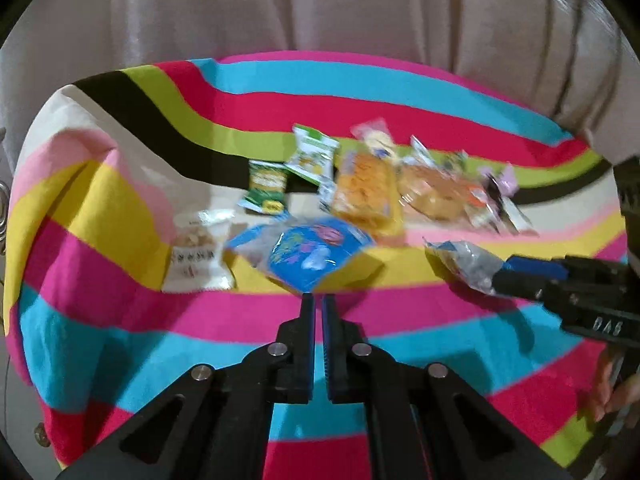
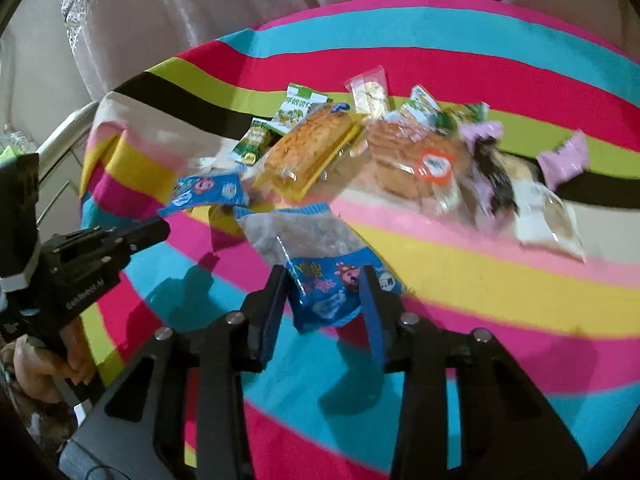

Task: Organize snacks
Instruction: 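Grasp the small blue-edged candy bag with the left tool while the right tool grasps the large clear candy bag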

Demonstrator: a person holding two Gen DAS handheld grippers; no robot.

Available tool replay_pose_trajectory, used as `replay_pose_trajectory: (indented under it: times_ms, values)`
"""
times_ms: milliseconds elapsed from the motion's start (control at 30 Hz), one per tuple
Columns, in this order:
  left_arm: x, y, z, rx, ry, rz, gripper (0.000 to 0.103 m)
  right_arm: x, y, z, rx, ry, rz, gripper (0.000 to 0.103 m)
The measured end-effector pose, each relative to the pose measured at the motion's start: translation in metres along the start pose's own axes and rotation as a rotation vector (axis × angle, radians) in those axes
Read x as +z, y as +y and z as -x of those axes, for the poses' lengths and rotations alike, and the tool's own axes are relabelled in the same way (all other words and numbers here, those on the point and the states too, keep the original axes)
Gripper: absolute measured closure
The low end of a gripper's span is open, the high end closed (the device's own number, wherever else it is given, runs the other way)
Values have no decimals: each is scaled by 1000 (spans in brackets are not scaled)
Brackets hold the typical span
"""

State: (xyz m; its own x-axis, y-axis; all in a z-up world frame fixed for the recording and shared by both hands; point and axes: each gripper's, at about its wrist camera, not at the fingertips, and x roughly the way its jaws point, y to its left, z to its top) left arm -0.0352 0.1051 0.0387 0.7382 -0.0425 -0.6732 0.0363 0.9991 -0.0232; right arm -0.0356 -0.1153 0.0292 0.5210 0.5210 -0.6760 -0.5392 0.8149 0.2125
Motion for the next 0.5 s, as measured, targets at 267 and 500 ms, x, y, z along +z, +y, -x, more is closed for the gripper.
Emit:
replay_pose_trajectory:
  times_ms: [267,500]
  values:
    - [-13,0,-11,118,36,-55,71,-8,18,-4,-91,32,140,21]
    - [7,-6,-2,195,-95,-155,15,8,22,-26,-185,63,236,15]
